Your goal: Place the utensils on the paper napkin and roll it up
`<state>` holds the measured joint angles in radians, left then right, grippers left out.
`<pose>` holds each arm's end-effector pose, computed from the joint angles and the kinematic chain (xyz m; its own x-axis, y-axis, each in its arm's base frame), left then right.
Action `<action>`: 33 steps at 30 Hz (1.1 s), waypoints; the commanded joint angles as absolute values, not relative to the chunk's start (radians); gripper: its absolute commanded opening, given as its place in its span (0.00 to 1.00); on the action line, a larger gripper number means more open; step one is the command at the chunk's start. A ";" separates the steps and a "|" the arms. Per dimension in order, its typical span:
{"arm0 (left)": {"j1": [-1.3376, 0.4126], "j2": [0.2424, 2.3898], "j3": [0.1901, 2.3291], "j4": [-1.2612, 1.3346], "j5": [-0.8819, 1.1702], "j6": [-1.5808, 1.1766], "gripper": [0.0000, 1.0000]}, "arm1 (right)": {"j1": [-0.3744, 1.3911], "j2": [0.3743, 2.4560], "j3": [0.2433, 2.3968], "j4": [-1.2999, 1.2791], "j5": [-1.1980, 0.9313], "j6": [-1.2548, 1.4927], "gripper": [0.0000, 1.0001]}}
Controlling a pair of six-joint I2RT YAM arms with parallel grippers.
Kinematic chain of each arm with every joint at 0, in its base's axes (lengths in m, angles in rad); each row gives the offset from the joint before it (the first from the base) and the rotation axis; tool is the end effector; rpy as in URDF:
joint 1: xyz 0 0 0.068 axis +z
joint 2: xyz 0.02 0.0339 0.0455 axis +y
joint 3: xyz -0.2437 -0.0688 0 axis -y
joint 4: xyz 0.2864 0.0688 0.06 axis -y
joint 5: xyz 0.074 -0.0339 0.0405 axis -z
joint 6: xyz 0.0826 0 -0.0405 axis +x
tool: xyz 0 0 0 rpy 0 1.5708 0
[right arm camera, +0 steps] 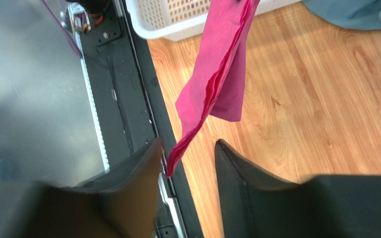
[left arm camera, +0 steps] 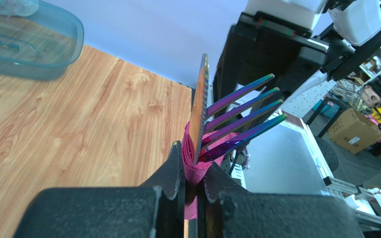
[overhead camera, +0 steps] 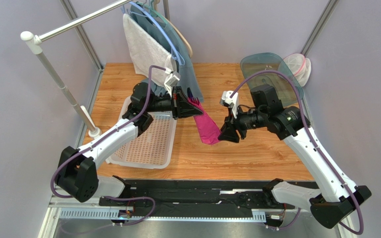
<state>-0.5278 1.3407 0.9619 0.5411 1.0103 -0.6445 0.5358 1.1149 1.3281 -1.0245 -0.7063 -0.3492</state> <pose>0.2836 -0.2463 0.3197 -0.4831 -0.0881 -0.8711 0.8752 -0.0183 -0.4835 0.2084 0.1861 0.3523 -0.3216 -0.4936 -0.8080 -0.9394 0.2736 0.2067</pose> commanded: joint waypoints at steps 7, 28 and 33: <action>-0.523 1.289 1.011 0.592 1.064 -0.663 0.00 | 0.497 1.146 1.371 -1.065 -0.677 -0.419 0.00; -0.552 1.339 1.143 0.669 1.164 -0.799 0.00 | 0.393 1.236 1.235 -0.692 -0.911 -0.456 0.00; -0.572 1.353 1.164 0.673 1.175 -0.793 0.00 | 0.426 1.273 1.226 -0.586 -0.951 -0.420 0.00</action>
<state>-0.5541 1.3636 1.0939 0.5755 1.1316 -0.7540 0.4072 1.2411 1.2442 -0.7395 -0.9295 -0.4496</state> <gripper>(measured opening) 0.061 0.007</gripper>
